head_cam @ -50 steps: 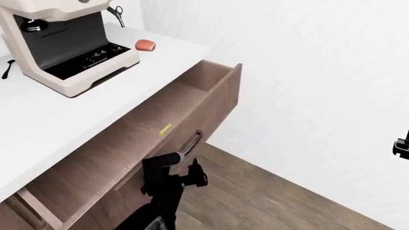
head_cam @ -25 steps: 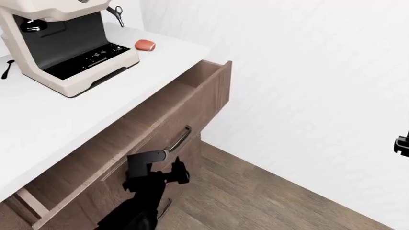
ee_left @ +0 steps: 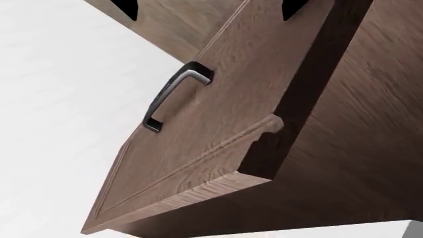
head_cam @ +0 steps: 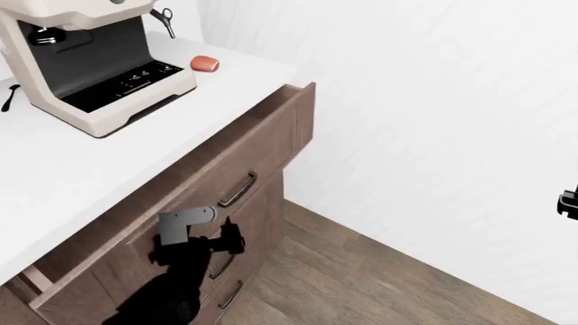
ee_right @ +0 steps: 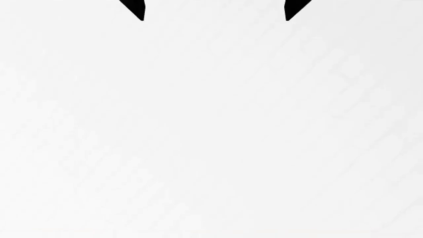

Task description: Close the right drawer.

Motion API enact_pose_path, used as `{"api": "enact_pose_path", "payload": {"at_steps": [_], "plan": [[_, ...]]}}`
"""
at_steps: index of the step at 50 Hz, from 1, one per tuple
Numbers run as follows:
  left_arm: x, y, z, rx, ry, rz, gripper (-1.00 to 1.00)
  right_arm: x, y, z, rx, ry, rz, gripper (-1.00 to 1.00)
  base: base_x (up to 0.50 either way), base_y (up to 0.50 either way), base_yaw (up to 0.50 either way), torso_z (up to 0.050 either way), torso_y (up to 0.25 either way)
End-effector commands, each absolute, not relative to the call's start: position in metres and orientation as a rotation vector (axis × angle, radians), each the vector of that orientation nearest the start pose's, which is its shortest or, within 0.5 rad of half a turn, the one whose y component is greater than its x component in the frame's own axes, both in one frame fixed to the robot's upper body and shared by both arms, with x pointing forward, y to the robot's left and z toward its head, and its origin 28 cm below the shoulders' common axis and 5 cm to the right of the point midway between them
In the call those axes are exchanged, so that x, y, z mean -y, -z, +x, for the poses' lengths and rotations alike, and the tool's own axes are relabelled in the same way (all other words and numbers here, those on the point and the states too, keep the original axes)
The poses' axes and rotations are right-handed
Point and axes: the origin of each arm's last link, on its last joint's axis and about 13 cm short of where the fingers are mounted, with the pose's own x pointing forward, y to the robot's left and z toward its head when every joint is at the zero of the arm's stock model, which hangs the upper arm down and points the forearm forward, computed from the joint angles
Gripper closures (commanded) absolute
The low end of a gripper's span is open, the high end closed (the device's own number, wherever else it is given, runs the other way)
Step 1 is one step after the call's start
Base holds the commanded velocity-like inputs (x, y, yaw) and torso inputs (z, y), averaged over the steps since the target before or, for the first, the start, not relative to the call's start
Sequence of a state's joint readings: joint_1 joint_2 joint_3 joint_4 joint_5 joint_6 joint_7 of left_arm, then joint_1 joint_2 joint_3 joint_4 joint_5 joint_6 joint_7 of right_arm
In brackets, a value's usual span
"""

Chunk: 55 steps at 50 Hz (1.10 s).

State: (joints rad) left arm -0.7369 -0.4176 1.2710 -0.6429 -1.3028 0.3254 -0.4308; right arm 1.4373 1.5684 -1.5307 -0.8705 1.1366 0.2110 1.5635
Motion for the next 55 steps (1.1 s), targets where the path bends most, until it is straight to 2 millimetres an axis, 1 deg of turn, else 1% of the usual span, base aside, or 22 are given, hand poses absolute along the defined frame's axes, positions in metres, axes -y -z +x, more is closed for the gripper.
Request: {"api": "enact_pose_path", "payload": {"at_steps": [1, 4, 10, 15, 21, 26, 33, 39, 42, 49, 52, 55], "plan": [[-0.24, -0.019, 0.318, -0.275, -0.117, -0.115, -1.0, 0.189, -0.235, 0.151, 0.254, 0.704, -0.387, -1.0, 0.0, 0.0, 0.0, 0.0, 0.0], [-0.242, -0.019, 0.318, -0.279, -0.113, -0.107, -1.0, 0.189, -0.236, 0.151, 0.255, 0.707, -0.39, -1.0, 0.0, 0.0, 0.0, 0.0, 0.0], [-0.245, -0.011, 0.321, -0.298, -0.117, -0.104, -1.0, 0.188, -0.238, 0.15, 0.252, 0.702, -0.396, -1.0, 0.0, 0.0, 0.0, 0.0, 0.0], [-0.247, -0.008, 0.321, -0.307, -0.128, -0.102, -1.0, 0.189, -0.239, 0.151, 0.251, 0.7, -0.396, -1.0, 0.0, 0.0, 0.0, 0.0, 0.0], [-0.257, -0.004, 0.323, -0.312, -0.168, -0.109, -1.0, 0.188, -0.239, 0.151, 0.253, 0.702, -0.395, -1.0, 0.0, 0.0, 0.0, 0.0, 0.0], [-0.261, -0.001, 0.323, -0.332, -0.181, -0.078, -1.0, 0.188, -0.237, 0.15, 0.252, 0.7, -0.393, -1.0, 0.0, 0.0, 0.0, 0.0, 0.0], [-0.269, 0.001, 0.329, -0.34, -0.224, -0.077, -1.0, 0.188, -0.238, 0.149, 0.252, 0.701, -0.397, -1.0, 0.0, 0.0, 0.0, 0.0, 0.0], [-0.281, 0.003, 0.327, -0.363, -0.304, -0.055, -1.0, 0.187, -0.237, 0.15, 0.254, 0.694, -0.398, -1.0, 0.0, 0.0, 0.0, 0.0, 0.0], [-0.286, 0.009, 0.325, -0.399, -0.342, -0.026, -1.0, 0.187, -0.238, 0.15, 0.255, 0.696, -0.399, -1.0, 0.0, 0.0, 0.0, 0.0, 0.0], [-0.296, 0.015, 0.318, -0.432, -0.411, -0.046, -1.0, 0.186, -0.24, 0.148, 0.258, 0.695, -0.406, -1.0, 0.0, 0.0, 0.0, -0.001, 0.0], [-0.303, 0.018, 0.313, -0.457, -0.473, -0.025, -1.0, 0.186, -0.24, 0.148, 0.256, 0.696, -0.405, -1.0, 0.0, 0.0, 0.0, 0.0, 0.0], [-0.305, 0.018, 0.312, -0.459, -0.488, -0.012, -1.0, 0.186, -0.24, 0.148, 0.257, 0.695, -0.405, -1.0, 0.0, 0.0, 0.0, 0.0, 0.0]]}}
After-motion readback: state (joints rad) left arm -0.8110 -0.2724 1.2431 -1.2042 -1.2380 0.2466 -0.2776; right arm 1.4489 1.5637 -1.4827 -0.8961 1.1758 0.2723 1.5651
